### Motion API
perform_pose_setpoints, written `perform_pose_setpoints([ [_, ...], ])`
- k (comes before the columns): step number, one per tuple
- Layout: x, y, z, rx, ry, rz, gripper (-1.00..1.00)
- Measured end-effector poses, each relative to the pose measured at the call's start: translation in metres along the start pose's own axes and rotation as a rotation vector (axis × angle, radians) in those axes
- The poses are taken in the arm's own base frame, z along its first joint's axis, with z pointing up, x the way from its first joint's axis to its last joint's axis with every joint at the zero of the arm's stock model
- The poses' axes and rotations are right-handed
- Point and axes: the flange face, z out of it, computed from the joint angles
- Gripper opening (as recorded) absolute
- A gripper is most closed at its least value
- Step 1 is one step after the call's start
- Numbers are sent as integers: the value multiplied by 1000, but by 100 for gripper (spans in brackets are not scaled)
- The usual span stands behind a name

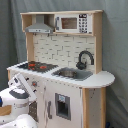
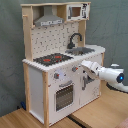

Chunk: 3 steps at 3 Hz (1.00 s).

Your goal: Play with the kitchen

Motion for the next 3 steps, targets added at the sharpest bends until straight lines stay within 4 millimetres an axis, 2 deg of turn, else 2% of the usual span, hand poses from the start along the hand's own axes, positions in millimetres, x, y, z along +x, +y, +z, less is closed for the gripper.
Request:
perform_pose_setpoints([
  [1, -10, -8, 11, 5, -35, 94, 100],
  [3, 9, -17, 51, 17, -37, 133, 100],
])
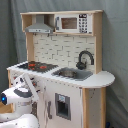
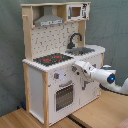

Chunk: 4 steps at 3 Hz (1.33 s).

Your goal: Play with the kitchen

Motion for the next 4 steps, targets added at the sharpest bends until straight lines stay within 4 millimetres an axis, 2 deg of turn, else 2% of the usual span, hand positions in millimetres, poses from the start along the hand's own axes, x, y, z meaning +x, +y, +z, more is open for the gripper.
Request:
perform_pose_setpoints([
  [1, 10, 1, 1, -2, 20, 8, 100],
  [2, 10, 1, 1, -3, 20, 9, -100],
  [4, 12, 2, 1, -7, 5, -188, -100],
])
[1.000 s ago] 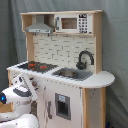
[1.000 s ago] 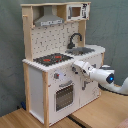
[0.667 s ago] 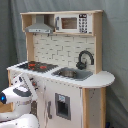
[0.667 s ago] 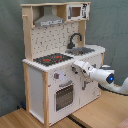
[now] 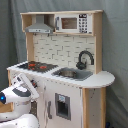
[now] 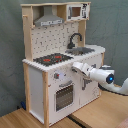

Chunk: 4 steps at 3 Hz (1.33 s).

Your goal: Play with the kitchen

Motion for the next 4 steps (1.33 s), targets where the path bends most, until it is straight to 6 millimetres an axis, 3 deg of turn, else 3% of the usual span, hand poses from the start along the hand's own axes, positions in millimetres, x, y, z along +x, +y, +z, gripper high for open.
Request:
perform_pose_setpoints([
  [4, 0, -1, 0, 3, -7, -434, -100],
])
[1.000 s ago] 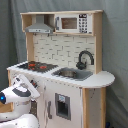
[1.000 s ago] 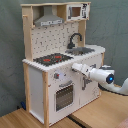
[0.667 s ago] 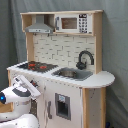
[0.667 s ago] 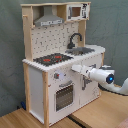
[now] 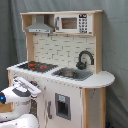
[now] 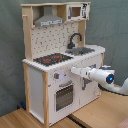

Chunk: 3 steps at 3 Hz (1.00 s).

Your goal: Play with the kitchen

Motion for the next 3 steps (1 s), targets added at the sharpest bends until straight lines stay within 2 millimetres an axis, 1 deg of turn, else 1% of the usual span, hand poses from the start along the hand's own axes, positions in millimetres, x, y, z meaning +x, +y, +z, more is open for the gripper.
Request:
perform_pose_setpoints([
  [3, 0, 0, 0, 3, -3, -323, -100],
])
